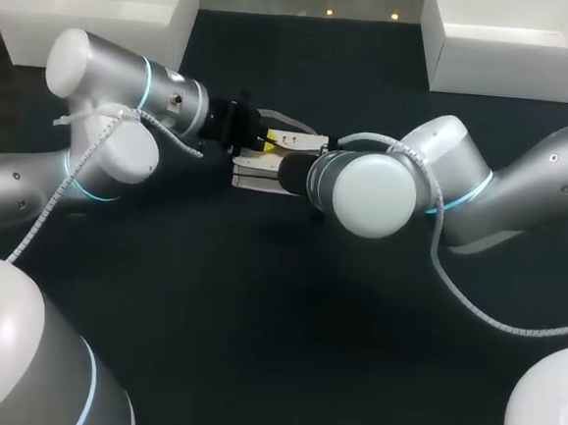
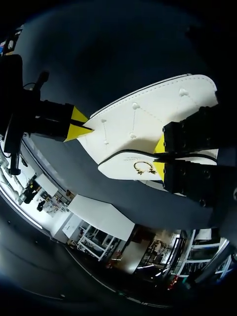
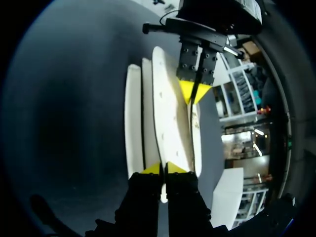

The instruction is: Pick up the bag, open it, inspect its contents, close it, and place it on the opposite side

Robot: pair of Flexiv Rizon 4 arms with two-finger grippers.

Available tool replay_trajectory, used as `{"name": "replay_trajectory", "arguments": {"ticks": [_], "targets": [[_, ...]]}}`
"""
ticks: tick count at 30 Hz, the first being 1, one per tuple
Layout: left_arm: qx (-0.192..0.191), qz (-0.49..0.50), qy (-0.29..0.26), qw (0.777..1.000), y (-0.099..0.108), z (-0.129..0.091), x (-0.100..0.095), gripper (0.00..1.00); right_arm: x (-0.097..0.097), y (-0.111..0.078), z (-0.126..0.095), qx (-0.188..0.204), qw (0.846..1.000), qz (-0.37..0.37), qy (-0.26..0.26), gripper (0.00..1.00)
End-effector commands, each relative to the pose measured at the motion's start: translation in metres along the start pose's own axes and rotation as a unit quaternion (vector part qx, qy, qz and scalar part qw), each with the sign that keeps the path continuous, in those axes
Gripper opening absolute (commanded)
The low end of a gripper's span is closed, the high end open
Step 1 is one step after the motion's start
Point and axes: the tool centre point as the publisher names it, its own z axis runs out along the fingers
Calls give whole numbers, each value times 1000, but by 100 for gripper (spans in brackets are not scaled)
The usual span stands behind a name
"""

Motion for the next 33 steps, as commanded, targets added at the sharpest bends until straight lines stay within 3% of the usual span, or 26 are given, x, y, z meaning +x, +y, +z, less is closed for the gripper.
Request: {"name": "replay_trajectory", "arguments": {"ticks": [1,5,13,18,25,27,32,33], "targets": [[14,-2,3,1000,-4,4,-1,0,5,-3,2,-13,996,0,-87,0],[19,4,5,1000,-7,2,0,0,5,-3,2,-13,996,0,-87,0],[-4,-2,6,1000,10,9,0,0,5,-3,2,-13,996,0,-87,0],[25,18,8,999,1,5,3,0,5,-3,2,-13,996,0,-87,0],[26,24,8,999,1,3,5,0,5,-3,2,-13,996,0,-87,0],[27,23,6,999,1,1,5,33,5,-3,2,-13,996,0,-87,0],[33,23,-1,999,-3,-7,3,54,5,-3,2,-13,996,0,-87,0],[34,23,-3,999,-5,-9,3,65,5,-3,2,-13,996,0,-87,0]]}}
